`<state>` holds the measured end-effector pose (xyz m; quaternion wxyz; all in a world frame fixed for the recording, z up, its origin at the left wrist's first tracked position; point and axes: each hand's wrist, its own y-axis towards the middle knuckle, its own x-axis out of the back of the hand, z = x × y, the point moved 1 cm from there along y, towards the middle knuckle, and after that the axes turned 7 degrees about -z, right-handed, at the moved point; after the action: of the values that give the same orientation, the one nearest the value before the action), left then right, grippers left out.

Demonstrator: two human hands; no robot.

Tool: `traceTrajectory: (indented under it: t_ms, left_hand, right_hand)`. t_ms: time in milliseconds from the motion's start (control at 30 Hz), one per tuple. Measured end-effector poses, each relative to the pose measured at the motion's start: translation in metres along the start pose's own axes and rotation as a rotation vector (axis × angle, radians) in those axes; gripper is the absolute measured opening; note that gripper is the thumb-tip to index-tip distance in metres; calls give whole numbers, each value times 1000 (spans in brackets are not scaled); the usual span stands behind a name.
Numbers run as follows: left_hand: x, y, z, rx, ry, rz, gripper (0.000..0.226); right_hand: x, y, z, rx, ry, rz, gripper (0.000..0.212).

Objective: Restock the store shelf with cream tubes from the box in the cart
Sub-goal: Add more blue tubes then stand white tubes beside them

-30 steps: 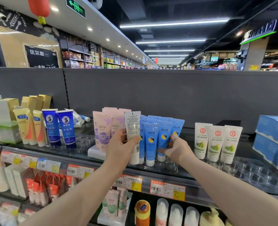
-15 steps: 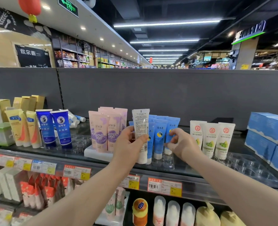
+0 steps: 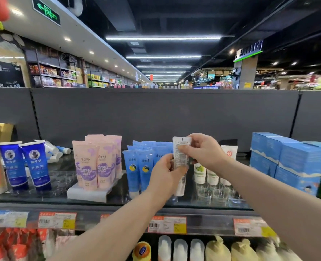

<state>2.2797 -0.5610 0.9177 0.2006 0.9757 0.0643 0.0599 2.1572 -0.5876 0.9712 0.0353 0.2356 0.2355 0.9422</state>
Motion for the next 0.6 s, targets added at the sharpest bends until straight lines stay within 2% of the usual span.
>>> traceTrajectory:
  t_ms: [100, 200, 300, 367, 500, 600]
  left_hand:
    - [0, 5, -1, -112, 131, 29, 31]
    - [10, 12, -6, -283, 315, -84, 45]
    - [33, 21, -15, -499, 536, -225, 36]
    - [49, 31, -15, -567, 712, -242, 38]
    - [71, 44, -7, -365, 1143, -74, 57]
    - [76, 47, 0, -252, 1240, 19, 64]
  right_hand:
    - [3, 3, -4, -17, 10, -37, 14]
    - [2, 8, -12, -13, -45, -69, 10]
    - [-3, 13, -21, 5, -138, -71, 13]
    - [-9, 14, -24, 17, -172, -69, 13]
    - [-20, 16, -29, 31, -225, -78, 11]
    - [-25, 18, -32, 35, -247, -70, 11]
